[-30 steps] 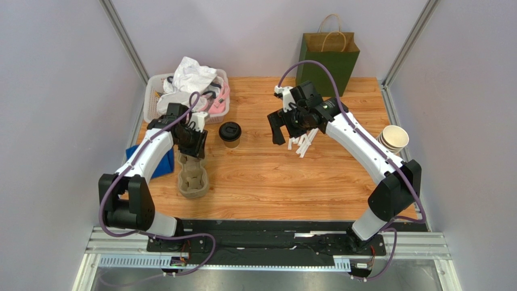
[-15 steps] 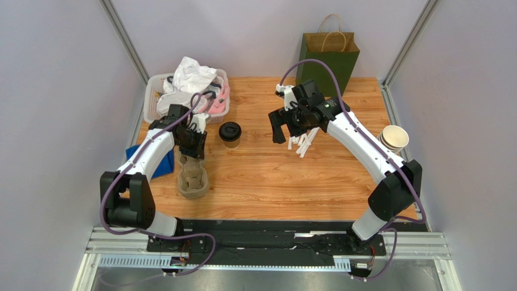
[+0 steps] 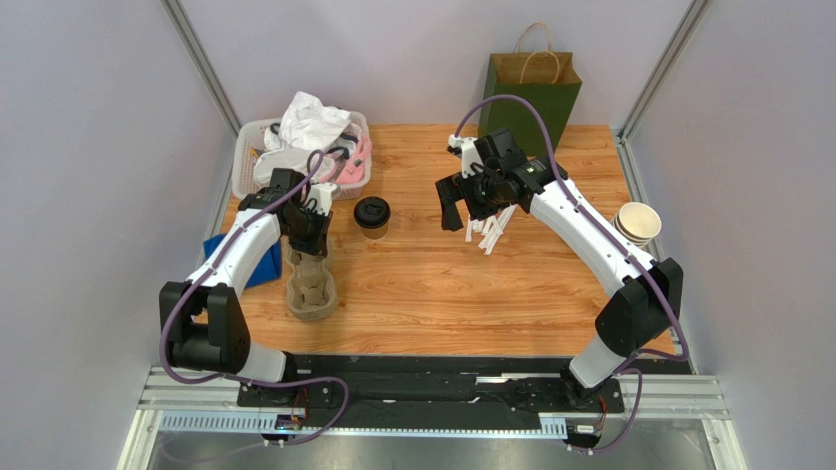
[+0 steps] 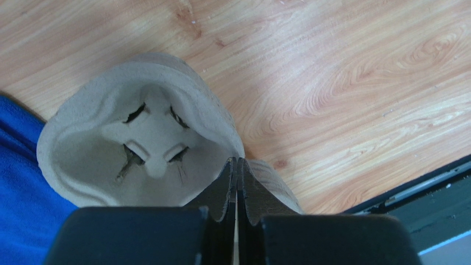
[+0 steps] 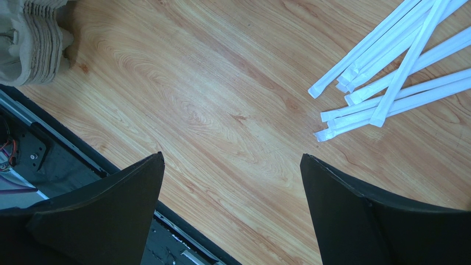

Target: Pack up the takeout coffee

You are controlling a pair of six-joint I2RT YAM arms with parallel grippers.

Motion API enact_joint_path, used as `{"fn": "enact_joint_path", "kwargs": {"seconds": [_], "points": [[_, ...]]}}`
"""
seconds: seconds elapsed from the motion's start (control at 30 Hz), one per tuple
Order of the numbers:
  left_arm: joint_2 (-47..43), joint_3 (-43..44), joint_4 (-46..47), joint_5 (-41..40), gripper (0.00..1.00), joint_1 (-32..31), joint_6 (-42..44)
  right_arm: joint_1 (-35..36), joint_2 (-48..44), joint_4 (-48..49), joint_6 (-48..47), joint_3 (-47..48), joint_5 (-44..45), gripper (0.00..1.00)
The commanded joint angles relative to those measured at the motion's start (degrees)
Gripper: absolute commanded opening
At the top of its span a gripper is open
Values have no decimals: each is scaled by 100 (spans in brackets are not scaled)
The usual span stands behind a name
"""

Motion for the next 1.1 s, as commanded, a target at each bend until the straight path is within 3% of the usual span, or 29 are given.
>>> {"fn": "enact_joint_path", "kwargs": {"seconds": [0.0,0.23,0.37,0.47,1.07], "points": [[-394,345,-348,34,0,-15,204,-24,26,65,90,205,-111,100],[-632,478,-656,-19,0,-15,283,-24,35,65,99,205,-146,100],[-474,478,-718,7,34,-24,327,-24,52,65,99,214,-146,100],[-342,460,-692,-10,42,-77,310,-24,52,56,99,205,-146,100],[220,276,-287,-502,33,-332,169,-24,96,56,81,170,-146,100]]}}
